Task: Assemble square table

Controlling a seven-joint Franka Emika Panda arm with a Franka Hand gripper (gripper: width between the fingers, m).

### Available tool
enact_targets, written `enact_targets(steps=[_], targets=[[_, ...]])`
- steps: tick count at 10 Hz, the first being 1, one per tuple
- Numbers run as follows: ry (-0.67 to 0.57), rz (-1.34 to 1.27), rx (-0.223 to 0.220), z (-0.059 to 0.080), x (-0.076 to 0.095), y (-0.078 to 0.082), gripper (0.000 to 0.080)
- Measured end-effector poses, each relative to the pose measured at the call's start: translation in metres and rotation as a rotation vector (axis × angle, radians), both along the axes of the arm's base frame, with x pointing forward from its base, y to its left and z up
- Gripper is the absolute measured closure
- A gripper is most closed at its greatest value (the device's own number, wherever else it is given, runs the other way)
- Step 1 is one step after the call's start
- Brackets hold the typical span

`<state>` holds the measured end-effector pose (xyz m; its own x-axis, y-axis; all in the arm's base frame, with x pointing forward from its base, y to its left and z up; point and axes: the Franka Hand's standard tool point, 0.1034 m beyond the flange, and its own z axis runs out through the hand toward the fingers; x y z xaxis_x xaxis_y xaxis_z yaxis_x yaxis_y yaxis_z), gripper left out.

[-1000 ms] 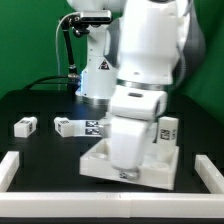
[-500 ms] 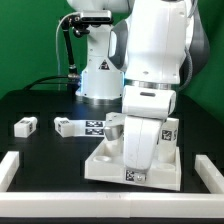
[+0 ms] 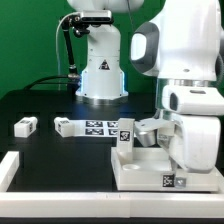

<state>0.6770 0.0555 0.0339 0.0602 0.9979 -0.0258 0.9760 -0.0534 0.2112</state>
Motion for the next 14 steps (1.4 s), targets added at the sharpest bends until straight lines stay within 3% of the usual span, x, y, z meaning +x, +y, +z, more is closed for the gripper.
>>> enact_targets(steps=[8,9,10,11,12,13,14], targets=[[0.007,0.005,-0.007,-0.002,0.015,0.006,0.0738],[0.008,0.004,-0.007,-0.002,0.015,0.005,0.0666],[0.008,0.003,-0.007,-0.003,0.015,0.005,0.0666],[0.009,0.003,-0.007,-0.003,0.015,0.004,0.0531],[0.009,0.002,-0.007,-0.003,0.015,0.004,0.0330],[0.009,0.002,-0.007,-0.003,0.015,0.004,0.0214],[0.009,0.002,-0.007,-0.003,0.015,0.004,0.0214]])
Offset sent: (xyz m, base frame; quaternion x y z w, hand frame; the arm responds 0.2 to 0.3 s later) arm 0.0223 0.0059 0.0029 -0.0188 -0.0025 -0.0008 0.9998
